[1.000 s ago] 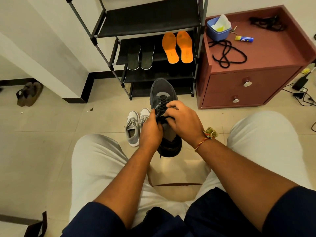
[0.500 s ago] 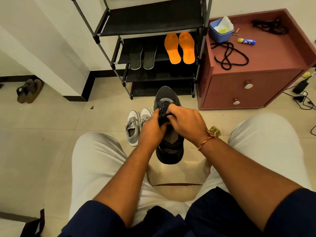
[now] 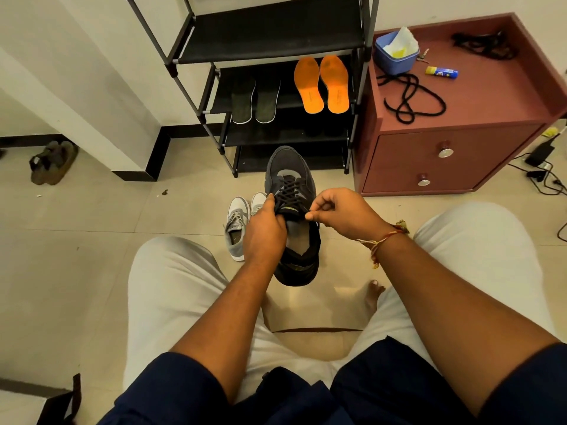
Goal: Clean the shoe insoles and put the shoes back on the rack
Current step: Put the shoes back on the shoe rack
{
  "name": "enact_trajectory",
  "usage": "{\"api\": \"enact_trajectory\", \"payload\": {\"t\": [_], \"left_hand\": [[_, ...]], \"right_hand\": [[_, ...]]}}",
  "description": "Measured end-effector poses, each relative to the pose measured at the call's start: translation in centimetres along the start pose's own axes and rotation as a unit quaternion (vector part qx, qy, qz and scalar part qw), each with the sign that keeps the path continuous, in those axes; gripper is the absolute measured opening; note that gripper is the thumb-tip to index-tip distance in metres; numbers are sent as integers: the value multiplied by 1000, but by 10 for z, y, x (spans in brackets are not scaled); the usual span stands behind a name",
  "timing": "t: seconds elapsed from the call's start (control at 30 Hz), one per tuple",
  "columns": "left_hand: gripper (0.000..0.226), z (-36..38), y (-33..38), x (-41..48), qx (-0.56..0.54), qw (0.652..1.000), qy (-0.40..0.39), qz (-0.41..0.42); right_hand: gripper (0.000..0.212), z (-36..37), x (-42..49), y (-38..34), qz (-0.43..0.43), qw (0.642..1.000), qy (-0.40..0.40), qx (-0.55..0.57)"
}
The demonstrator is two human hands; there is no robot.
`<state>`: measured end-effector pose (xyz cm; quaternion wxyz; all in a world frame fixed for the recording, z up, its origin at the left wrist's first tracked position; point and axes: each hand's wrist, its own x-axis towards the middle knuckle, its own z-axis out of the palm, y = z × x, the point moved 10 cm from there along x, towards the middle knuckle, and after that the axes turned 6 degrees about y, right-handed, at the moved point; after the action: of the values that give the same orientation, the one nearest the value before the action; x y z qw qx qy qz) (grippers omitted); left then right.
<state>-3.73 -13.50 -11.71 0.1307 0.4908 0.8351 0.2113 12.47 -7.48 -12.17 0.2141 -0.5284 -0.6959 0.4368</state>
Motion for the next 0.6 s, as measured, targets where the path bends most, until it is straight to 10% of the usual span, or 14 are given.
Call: {"api": "enact_trajectory", "payload": {"t": [0.37,0.6], "left_hand": [[56,1,-3,2,53,999,2,9],[48,3,4,-2,27,999,17,43]], "right_hand": [[20,4,-2,-4,70,960,-59,263],[29,22,-5,0,47,997,-43,41]]}}
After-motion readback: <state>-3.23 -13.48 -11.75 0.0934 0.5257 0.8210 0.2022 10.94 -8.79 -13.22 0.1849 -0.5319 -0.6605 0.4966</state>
